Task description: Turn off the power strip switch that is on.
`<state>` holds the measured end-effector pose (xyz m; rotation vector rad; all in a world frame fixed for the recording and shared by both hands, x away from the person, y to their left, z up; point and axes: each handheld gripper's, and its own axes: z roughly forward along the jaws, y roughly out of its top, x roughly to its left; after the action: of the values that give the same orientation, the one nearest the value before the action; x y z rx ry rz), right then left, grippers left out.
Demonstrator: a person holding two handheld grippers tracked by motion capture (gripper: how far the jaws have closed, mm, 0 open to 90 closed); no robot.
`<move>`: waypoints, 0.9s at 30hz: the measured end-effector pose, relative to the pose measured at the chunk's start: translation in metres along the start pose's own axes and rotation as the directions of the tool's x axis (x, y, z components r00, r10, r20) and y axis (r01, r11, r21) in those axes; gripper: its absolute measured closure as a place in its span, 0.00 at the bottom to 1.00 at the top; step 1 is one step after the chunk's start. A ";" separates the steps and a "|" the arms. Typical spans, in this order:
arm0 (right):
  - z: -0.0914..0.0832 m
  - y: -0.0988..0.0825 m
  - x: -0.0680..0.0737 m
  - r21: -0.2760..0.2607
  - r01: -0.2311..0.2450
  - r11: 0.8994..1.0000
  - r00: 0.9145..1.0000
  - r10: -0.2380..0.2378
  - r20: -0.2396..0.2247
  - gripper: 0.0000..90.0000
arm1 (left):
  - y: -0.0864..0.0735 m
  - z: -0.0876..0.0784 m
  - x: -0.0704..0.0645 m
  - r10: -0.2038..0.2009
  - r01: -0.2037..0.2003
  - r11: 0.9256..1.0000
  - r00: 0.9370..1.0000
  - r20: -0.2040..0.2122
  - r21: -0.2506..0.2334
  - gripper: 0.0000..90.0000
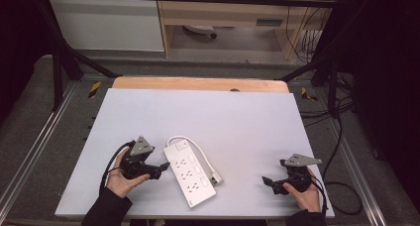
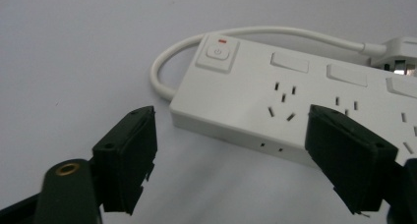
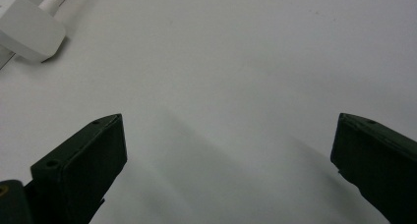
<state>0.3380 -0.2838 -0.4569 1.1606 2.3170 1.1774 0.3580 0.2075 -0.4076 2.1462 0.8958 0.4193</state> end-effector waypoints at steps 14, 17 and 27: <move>-0.001 0.000 0.000 0.002 -0.001 1.000 1.000 0.001 0.001 0.01 | -0.028 -0.012 0.015 -0.031 0.031 1.000 0.999 -0.025 0.000 0.07; 0.000 0.000 0.000 0.003 -0.002 1.000 1.000 0.002 0.000 0.01 | -0.035 -0.014 0.019 -0.039 0.039 0.999 0.999 -0.032 0.006 0.06; 0.000 0.000 0.000 0.003 0.002 1.000 1.000 -0.002 0.003 0.01 | -0.058 -0.019 0.028 -0.054 0.055 0.998 0.997 -0.051 0.007 0.05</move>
<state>0.3379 -0.2838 -0.4570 1.1605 2.3177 1.1713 0.3407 0.2643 -0.4384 2.1217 0.9835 0.4448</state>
